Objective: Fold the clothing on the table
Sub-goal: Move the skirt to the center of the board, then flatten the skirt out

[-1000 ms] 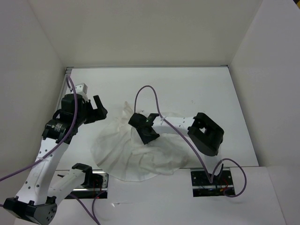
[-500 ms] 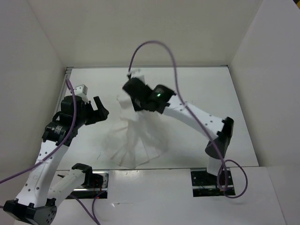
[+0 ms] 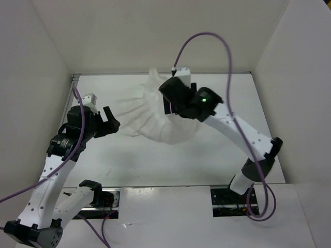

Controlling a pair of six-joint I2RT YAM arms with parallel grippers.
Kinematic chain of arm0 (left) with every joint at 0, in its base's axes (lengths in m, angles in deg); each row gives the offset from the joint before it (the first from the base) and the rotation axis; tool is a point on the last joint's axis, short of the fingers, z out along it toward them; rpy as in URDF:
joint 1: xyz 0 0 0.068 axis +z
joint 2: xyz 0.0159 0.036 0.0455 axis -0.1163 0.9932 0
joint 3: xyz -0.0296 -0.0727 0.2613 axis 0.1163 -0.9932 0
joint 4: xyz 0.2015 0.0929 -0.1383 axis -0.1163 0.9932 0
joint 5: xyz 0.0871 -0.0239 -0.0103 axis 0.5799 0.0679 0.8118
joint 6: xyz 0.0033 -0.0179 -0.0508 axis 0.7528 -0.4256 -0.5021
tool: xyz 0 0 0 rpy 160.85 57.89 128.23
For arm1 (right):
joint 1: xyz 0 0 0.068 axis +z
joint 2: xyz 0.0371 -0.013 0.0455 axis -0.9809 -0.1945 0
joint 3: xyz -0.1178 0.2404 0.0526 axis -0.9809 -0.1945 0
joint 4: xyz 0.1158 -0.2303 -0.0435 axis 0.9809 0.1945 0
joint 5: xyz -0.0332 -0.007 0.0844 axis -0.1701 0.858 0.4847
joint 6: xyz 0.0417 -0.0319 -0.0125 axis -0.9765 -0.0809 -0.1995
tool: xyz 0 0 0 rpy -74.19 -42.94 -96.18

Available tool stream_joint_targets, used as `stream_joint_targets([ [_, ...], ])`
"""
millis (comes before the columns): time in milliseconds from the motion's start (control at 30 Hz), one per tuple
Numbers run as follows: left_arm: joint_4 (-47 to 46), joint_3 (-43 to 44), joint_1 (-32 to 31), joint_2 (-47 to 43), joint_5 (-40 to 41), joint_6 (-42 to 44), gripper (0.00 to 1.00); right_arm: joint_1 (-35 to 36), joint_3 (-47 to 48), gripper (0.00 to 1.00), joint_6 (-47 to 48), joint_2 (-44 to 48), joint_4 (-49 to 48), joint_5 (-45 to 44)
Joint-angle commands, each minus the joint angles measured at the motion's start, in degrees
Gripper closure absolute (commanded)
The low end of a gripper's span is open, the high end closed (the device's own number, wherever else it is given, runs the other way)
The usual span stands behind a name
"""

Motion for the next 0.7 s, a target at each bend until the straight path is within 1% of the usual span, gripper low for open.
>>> stream_joint_targets([
  [0, -0.37, -0.58, -0.16, -0.9, 0.77, -0.68, 0.02, -1.61, -11.06, 0.21, -6.93, -2.73, 6.07, -2.93],
  [67, -0.98, -0.58, -0.16, -0.2, 0.08, -0.68, 0.02, -2.4, -14.59, 0.21, -7.55, -2.21, 6.07, -3.72],
  [167, -2.47, -0.58, -0.16, 1.64, -1.76, -0.15, 0.02, -4.69, -16.7, 0.21, -7.55, -3.87, 2.31, -6.35],
  [200, -2.48, -0.58, -0.16, 2.17, -2.3, 0.46, 0.02, -5.56, -16.71, 0.21, -5.98, -4.83, 1.25, -7.14],
  [233, -3.17, -0.58, -0.16, 2.78, -2.91, 0.47, 0.03, -7.75, -16.71, 0.22, -5.27, -5.8, 0.2, -7.85],
  [267, -3.96, -0.58, -0.16, 3.92, -3.44, 0.47, 0.05, -8.9, -16.71, 0.22, -4.22, -6.94, -2.86, -8.38],
  [333, -3.97, -0.58, -0.16, 5.07, -4.24, 0.99, 0.06, -11.36, -16.71, 0.27, -1.32, -10.54, -5.86, -8.38],
  [367, -4.49, -0.58, -0.69, 5.86, -4.24, 0.99, 0.08, -11.37, -16.71, 0.27, 0.52, -11.43, -11.36, -7.86],
  [400, -4.5, -0.58, -0.69, 5.87, -4.76, 1.51, 0.08, -11.37, -18.88, 0.28, 6.45, -12.48, -15.07, -7.33],
  [467, -4.5, -0.58, -0.69, 5.87, -4.76, 1.52, 0.08, -11.37, -20.13, 0.3, 13.07, -13.89, -23.32, -1.03],
  [533, -4.5, -0.58, -0.69, 6.39, -4.15, 1.52, 0.07, -11.37, -20.14, 0.33, 20.62, -16.78, -26.26, 4.08],
  [567, -3.98, -0.58, -0.69, 6.39, -4.15, 1.52, 0.07, -11.37, -20.14, 0.37, 21.88, -18.19, -26.88, 7.06],
  [633, -3.97, -0.58, -0.69, 6.39, -4.15, 1.52, 0.07, -11.37, -18.74, 0.41, 24.86, -22.48, -28.28, 9.45],
  [667, -3.36, -0.58, -0.69, 6.39, -4.15, 1.52, 0.07, -11.37, -18.21, 0.45, 25.66, -23.81, -28.81, 11.9],
])
